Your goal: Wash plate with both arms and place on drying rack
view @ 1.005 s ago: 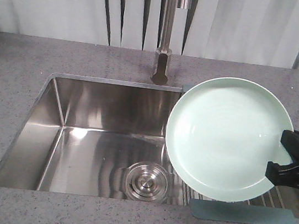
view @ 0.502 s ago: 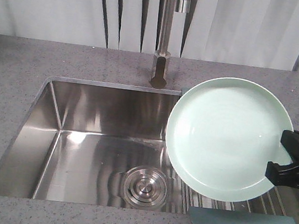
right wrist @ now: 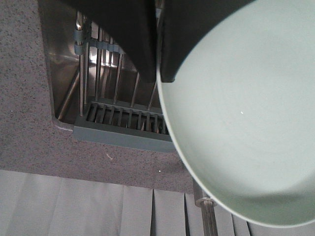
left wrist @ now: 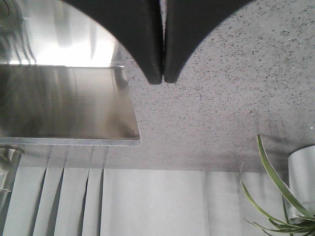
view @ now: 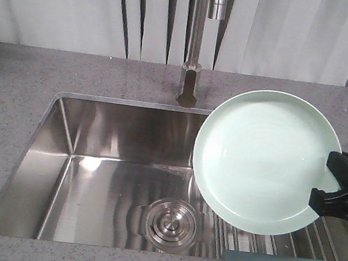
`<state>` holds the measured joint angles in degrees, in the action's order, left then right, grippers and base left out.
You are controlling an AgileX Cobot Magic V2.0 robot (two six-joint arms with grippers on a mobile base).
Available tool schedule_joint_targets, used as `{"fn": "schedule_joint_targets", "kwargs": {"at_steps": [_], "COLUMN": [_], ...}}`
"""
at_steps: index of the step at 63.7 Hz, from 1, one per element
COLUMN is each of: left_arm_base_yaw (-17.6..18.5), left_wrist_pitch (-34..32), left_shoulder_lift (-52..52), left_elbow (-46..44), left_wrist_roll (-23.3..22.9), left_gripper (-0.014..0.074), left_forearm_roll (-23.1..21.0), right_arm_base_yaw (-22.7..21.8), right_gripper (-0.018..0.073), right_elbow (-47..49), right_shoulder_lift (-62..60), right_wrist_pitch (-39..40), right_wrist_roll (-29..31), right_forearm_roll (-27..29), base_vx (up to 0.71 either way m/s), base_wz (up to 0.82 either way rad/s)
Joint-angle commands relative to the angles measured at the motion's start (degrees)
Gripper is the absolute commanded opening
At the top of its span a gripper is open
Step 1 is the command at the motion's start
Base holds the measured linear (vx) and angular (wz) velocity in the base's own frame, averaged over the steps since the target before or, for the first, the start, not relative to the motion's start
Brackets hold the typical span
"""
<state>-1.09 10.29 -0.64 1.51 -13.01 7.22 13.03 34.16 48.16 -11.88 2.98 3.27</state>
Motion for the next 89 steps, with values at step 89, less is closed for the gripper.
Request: {"fn": "schedule_joint_targets", "kwargs": {"at_steps": [89], "left_arm_base_yaw": [0.03], "left_wrist_pitch": [-4.08], "left_shoulder_lift": [-0.92], "left_elbow": [0.87], "left_wrist_roll": [-0.4], "left_gripper": [-0.0005], "left_forearm_roll": [0.01], "right_arm_base_yaw": [-0.26], "right_gripper": [-0.0005], "right_elbow": [1.73], "right_shoulder_lift": [-0.43], "right_wrist_pitch": [4.66], "right_wrist_roll": [0.39], "right_forearm_roll": [-0.33], "base_vx": [0.03], "base_wz": [0.01]}}
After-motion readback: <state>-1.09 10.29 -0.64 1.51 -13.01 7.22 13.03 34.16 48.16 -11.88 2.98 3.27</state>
